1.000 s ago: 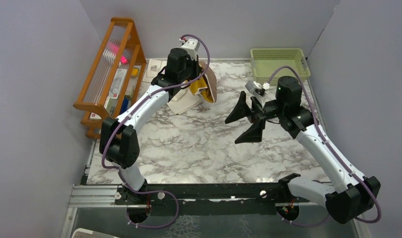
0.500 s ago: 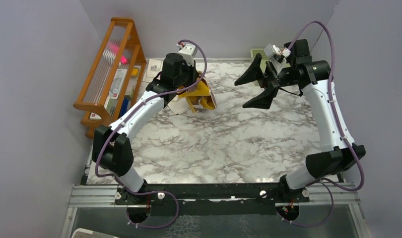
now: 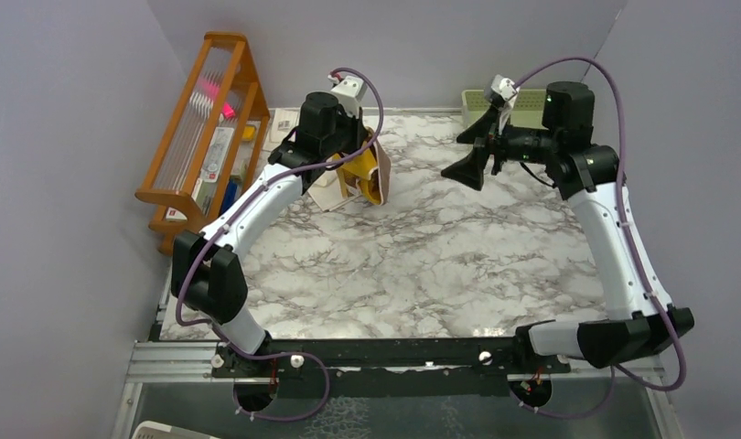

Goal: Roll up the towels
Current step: Pick up the towel at the corner of the board.

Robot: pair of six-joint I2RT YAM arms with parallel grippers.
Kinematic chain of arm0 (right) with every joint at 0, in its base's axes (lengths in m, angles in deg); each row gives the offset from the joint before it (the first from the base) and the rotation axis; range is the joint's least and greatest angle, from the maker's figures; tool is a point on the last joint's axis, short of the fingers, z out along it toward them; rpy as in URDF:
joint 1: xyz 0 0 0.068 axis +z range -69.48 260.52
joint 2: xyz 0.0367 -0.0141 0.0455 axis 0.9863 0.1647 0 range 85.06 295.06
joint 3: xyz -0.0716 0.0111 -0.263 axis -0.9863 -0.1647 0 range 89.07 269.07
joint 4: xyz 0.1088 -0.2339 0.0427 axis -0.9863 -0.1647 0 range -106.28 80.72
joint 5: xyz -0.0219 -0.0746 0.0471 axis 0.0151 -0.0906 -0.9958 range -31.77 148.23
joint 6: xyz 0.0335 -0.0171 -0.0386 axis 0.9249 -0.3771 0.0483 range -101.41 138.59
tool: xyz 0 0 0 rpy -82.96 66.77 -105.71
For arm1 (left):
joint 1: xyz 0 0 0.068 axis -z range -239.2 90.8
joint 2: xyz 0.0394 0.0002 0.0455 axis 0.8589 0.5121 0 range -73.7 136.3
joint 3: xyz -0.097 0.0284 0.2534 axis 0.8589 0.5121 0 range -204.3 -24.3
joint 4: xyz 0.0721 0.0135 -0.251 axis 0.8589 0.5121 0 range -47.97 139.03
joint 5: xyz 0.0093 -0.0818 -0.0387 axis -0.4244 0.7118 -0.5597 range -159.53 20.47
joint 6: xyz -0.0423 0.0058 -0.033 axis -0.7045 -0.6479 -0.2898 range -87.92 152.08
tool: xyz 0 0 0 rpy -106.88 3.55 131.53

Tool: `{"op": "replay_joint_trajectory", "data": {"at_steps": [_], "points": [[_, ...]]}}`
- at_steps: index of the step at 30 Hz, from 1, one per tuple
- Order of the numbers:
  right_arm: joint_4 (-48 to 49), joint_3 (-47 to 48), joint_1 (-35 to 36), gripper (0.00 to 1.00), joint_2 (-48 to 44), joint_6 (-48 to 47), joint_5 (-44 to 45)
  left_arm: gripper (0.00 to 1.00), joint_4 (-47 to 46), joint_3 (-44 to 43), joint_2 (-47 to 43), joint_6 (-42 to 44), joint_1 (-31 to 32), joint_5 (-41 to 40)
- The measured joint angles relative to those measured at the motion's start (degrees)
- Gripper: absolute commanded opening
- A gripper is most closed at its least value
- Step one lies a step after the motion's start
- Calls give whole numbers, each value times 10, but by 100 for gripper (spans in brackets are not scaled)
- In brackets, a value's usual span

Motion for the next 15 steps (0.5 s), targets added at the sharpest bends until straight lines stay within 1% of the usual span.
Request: {"op": "replay_joint_trajectory", "data": {"at_steps": [2,3,5,6,7,9,11,15], "points": [[82,-26,2,100,-36,53,82,0,0,-13,6,0,0,4],[133,-58,2,100,-58,73,121,0,1,-17,8,0,0,6],[294,-201,2,100,-137,120,215,0,1,-18,9,-1,0,9],[356,-285,2,100,-181,139,261,0,1,-18,9,-1,0,10],[441,-374,2,100,-222,152,301,0,2,-18,9,-1,0,11],[565,-532,2,100,-277,165,369,0,2,-17,7,-1,0,11],[658,-645,2,100,-281,172,428,0,5,-15,3,0,0,11],[776,-748,2,100,-189,188,530,0,8,-3,-23,-1,0,9]]}}
